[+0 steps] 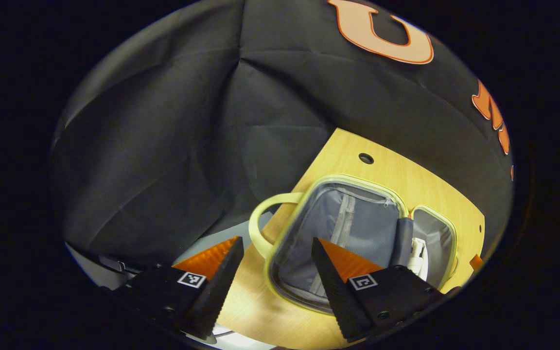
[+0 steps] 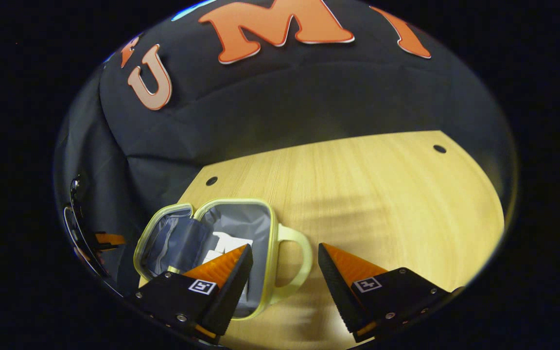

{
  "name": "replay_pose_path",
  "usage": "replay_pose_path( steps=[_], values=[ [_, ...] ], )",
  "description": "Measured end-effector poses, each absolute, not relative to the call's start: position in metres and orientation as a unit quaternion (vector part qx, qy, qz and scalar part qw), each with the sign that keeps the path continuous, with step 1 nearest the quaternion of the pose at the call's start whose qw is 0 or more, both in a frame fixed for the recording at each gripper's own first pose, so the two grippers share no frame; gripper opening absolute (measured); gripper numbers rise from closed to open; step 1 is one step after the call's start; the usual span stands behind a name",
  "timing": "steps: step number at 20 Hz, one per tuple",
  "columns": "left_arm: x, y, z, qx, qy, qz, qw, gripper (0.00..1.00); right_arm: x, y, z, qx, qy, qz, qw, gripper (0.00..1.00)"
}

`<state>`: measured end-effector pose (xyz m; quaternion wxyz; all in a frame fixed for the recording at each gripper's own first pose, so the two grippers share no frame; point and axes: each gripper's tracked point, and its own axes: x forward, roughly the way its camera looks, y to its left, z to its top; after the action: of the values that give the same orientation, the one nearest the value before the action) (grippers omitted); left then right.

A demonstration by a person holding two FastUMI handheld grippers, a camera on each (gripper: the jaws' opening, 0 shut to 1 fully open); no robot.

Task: First open the suitcase, pack the skin care products into it, and then close the suitcase.

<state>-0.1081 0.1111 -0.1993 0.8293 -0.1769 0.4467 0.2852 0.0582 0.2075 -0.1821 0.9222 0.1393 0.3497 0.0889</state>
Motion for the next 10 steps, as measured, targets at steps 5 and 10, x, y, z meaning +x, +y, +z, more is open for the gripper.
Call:
replay_pose_path(
  steps=[5,10],
  values=[
    [-0.102,0.139,-0.213,-0.198,0.447,0.283,0.825,0.92,0.059,0.173,-0.143,0.118,0.286,0.059,0.949,0.92],
    [-0.098,0.158,-0.241,-0.267,0.452,0.280,0.804,0.93,0.053,0.131,-0.109,0.094,0.229,0.008,0.969,0.94]
  ],
)
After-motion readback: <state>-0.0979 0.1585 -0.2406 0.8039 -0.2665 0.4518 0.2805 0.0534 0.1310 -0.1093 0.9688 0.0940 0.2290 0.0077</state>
